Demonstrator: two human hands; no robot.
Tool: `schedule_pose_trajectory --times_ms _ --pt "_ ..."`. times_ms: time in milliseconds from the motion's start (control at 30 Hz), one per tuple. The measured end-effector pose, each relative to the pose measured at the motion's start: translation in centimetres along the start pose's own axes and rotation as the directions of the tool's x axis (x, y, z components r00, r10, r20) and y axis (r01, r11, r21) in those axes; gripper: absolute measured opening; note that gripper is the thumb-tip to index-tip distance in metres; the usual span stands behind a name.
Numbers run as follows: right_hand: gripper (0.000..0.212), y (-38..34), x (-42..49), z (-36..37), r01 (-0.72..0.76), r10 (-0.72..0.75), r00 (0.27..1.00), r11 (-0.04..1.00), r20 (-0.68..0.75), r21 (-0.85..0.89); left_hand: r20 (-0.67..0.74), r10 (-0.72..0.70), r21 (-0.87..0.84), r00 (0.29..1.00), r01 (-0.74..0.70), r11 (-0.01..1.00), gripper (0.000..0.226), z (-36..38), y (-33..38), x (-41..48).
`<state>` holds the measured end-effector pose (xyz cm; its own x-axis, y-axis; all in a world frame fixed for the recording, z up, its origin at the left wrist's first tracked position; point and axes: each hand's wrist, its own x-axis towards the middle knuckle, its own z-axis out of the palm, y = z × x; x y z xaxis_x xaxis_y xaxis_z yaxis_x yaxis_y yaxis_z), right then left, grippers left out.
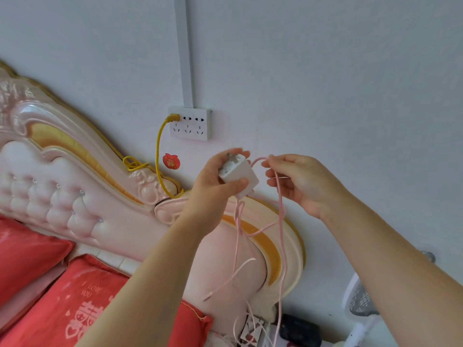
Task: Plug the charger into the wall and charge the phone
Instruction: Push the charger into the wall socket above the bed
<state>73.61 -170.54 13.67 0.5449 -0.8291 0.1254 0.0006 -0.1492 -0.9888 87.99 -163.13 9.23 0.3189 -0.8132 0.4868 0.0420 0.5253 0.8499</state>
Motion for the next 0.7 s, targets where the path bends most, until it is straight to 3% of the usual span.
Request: schedule_pose_trajectory --times_ms 133,200,367,500,567,633,700 --pt "0.016 -0.5 0.0 0.7 0.076 -0.078 0.993 0.997 0.084 0.032 0.008 0.053 0.267 0.999 -0.053 0.962 0.055 1.4 -0.6 -0.6" --pt "0.016 -0.7 -0.2 0.9 0.130 -0.130 0.983 0.991 0.130 0.004 -0.007 0.081 0.277 0.997 -0.076 0.958 0.053 1.9 -0.6 -0.6" --pt "0.034 -0.6 -0.3 0.8 0.329 -0.293 0.943 0.884 0.154 -0.331 -0.038 0.000 0.068 0.999 0.003 0.998 0.046 1.9 -0.2 -0.4" --pt "0.041 -0.3 -0.3 0.1 0.114 -0.058 0.956 0.977 0.289 -0.180 0.060 -0.067 -0.224 0.996 0.079 0.971 0.045 1.9 0.1 -0.4" --pt "0.043 -0.1 -0.2 -0.1 0.121 -0.051 0.959 0.962 0.278 -0.243 0.086 -0.068 -0.317 0.994 0.092 0.944 0.042 2.1 0.4 -0.4" --pt "0.037 0.0 -0.2 -0.2 0.152 -0.078 0.965 0.943 0.249 -0.296 0.024 -0.105 -0.361 0.994 0.107 0.926 0.035 2.1 0.7 -0.3" --pt "0.031 0.0 -0.3 -0.6 0.155 -0.097 0.977 0.934 0.190 -0.322 -0.054 -0.192 -0.392 0.980 0.156 0.907 0.047 1.4 0.7 0.0"
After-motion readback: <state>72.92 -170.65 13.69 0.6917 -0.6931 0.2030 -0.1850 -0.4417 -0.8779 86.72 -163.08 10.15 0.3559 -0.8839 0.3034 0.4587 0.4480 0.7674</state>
